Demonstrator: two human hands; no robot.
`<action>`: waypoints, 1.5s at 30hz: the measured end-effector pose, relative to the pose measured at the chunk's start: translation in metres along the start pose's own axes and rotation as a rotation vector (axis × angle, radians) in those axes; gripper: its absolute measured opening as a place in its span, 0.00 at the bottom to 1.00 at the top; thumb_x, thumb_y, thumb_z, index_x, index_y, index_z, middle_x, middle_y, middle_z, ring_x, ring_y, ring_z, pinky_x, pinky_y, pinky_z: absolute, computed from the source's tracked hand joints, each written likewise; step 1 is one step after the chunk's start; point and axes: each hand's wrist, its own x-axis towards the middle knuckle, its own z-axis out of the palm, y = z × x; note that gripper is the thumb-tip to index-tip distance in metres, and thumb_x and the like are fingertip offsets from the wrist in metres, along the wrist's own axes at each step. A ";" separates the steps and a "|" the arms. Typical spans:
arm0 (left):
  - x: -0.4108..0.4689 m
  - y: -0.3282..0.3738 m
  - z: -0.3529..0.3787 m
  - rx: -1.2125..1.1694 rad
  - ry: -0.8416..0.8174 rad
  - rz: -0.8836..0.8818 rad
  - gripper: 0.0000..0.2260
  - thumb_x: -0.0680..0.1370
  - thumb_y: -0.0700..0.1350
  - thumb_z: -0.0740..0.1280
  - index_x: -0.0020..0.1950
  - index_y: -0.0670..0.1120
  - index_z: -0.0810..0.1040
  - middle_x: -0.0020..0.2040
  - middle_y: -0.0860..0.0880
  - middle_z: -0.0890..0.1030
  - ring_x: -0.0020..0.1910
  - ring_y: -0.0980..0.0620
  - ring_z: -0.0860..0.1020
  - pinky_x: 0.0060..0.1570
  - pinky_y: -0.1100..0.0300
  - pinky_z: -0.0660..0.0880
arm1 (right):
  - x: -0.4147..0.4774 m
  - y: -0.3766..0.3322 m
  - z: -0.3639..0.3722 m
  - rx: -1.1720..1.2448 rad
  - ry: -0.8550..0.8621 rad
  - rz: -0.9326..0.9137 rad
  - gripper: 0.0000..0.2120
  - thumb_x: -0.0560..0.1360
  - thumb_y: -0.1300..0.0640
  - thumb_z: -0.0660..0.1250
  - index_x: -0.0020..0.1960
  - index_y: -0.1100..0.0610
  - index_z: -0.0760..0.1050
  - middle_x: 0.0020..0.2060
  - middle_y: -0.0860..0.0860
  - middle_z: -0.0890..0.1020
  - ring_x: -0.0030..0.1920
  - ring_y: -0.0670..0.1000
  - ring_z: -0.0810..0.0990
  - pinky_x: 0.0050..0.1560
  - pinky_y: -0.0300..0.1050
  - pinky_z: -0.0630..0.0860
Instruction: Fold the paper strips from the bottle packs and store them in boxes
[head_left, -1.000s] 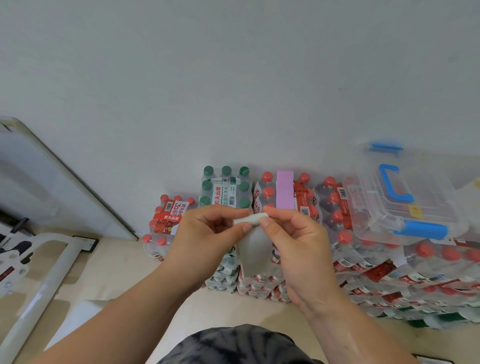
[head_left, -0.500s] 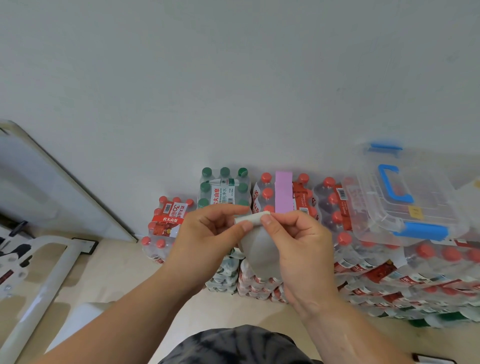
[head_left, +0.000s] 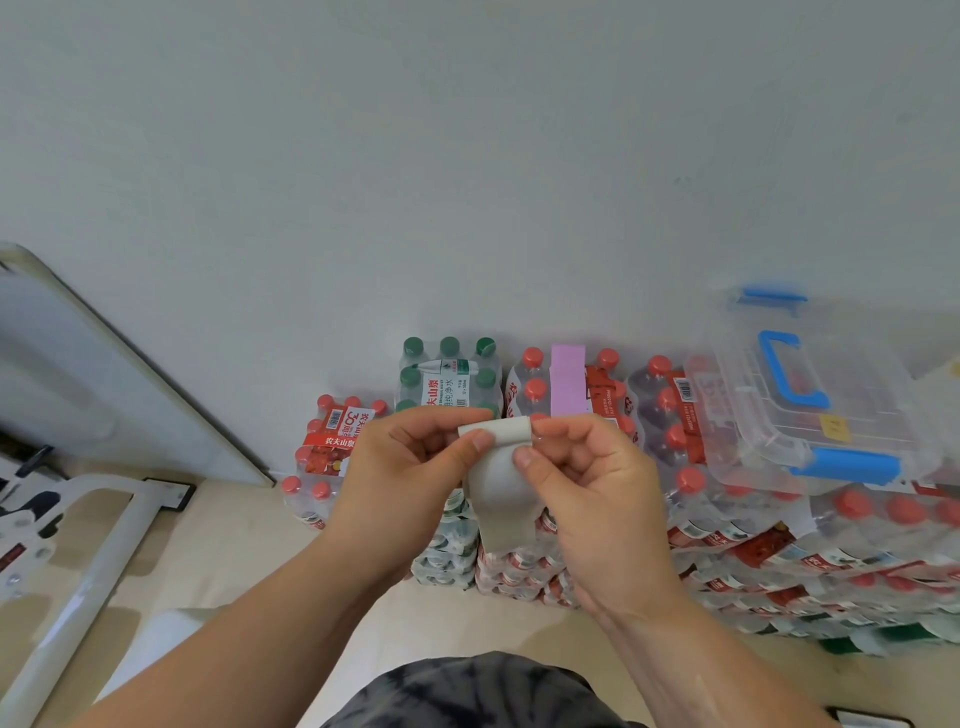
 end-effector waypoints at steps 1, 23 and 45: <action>0.000 0.000 0.000 -0.007 0.001 -0.001 0.07 0.74 0.39 0.73 0.48 0.48 0.87 0.41 0.40 0.85 0.39 0.51 0.81 0.40 0.62 0.78 | 0.001 -0.001 -0.001 -0.001 -0.012 0.001 0.11 0.73 0.68 0.74 0.50 0.55 0.80 0.37 0.52 0.87 0.40 0.49 0.85 0.46 0.46 0.81; -0.006 0.009 0.001 0.057 -0.057 0.080 0.10 0.69 0.39 0.77 0.45 0.53 0.88 0.38 0.41 0.82 0.38 0.48 0.76 0.42 0.47 0.78 | 0.000 -0.008 -0.001 0.042 0.025 -0.038 0.09 0.66 0.53 0.75 0.45 0.53 0.81 0.39 0.51 0.87 0.40 0.48 0.85 0.41 0.38 0.80; 0.000 0.005 0.007 -0.078 0.058 0.013 0.07 0.77 0.36 0.70 0.49 0.46 0.86 0.38 0.44 0.81 0.36 0.56 0.78 0.35 0.66 0.75 | 0.001 -0.004 -0.004 0.023 -0.057 0.056 0.16 0.75 0.68 0.72 0.57 0.52 0.80 0.37 0.51 0.87 0.41 0.45 0.85 0.46 0.38 0.80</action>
